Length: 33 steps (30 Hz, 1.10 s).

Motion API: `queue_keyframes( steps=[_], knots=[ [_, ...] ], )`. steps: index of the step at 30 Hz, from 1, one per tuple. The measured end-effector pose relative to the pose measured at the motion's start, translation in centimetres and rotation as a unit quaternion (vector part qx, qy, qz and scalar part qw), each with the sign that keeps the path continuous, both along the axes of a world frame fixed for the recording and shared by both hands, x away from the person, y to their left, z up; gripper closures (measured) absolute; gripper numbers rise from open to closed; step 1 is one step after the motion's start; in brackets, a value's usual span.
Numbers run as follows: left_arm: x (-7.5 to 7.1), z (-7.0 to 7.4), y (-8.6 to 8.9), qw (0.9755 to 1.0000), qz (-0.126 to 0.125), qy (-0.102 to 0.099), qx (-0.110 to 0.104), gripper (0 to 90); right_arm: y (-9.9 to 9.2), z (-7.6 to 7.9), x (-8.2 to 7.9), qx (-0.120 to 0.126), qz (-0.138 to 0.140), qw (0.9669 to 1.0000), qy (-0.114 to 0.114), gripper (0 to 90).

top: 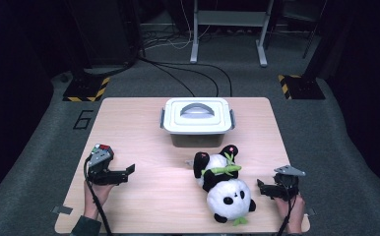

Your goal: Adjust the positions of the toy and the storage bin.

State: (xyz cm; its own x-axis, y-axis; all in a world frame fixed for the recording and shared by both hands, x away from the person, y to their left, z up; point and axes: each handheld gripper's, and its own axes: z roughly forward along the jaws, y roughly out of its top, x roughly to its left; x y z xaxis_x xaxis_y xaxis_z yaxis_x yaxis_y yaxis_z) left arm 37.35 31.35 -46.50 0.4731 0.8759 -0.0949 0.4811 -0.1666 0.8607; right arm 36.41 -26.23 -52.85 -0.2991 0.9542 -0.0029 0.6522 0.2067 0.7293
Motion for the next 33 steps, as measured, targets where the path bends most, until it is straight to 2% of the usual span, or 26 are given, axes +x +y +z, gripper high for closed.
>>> queue_keyframes(
  steps=[3, 5, 11, 13, 19, 25, 30, 33],
  knots=[
    [0.2, 0.3, -1.0, 0.9998, -0.017, -0.003, 0.007, 0.0, 0.0, 0.0, 0.0, 0.000, 0.001, 1.0000, -0.002, 6.0],
    [0.2, 0.4, -1.6, 0.9996, -0.029, -0.003, 0.003, 0.0, 0.0, 0.0, 0.0, 0.001, 0.001, 1.0000, -0.001, 6.0],
    [0.1, 0.5, -3.7, 0.9976, -0.069, -0.005, 0.010, 0.0, 0.0, 0.0, 0.0, 0.001, 0.002, 1.0000, -0.002, 6.5],
    [0.0, 0.6, -4.4, 0.9962, -0.085, -0.009, 0.017, 0.0, 0.0, 0.0, 0.0, 0.001, 0.001, 1.0000, -0.002, 6.5],
    [-0.2, 1.0, -6.8, 0.9899, -0.136, -0.011, 0.039, 0.0, 0.0, 0.0, 0.0, 0.001, 0.001, 1.0000, -0.002, 6.5],
    [-0.5, 1.2, -8.7, 0.9864, -0.160, -0.012, 0.036, 0.0, 0.0, 0.0, 0.0, 0.001, 0.002, 1.0000, -0.002, 6.5],
    [-0.7, 1.4, -10.3, 0.9820, -0.184, -0.017, 0.039, 0.0, 0.0, 0.0, 0.0, 0.001, 0.002, 1.0000, -0.002, 6.6],
    [-0.7, 1.6, -11.3, 0.9798, -0.197, -0.019, 0.031, 0.0, 0.0, 0.0, 0.0, 0.001, 0.002, 1.0000, -0.002, 6.6]
  ],
)
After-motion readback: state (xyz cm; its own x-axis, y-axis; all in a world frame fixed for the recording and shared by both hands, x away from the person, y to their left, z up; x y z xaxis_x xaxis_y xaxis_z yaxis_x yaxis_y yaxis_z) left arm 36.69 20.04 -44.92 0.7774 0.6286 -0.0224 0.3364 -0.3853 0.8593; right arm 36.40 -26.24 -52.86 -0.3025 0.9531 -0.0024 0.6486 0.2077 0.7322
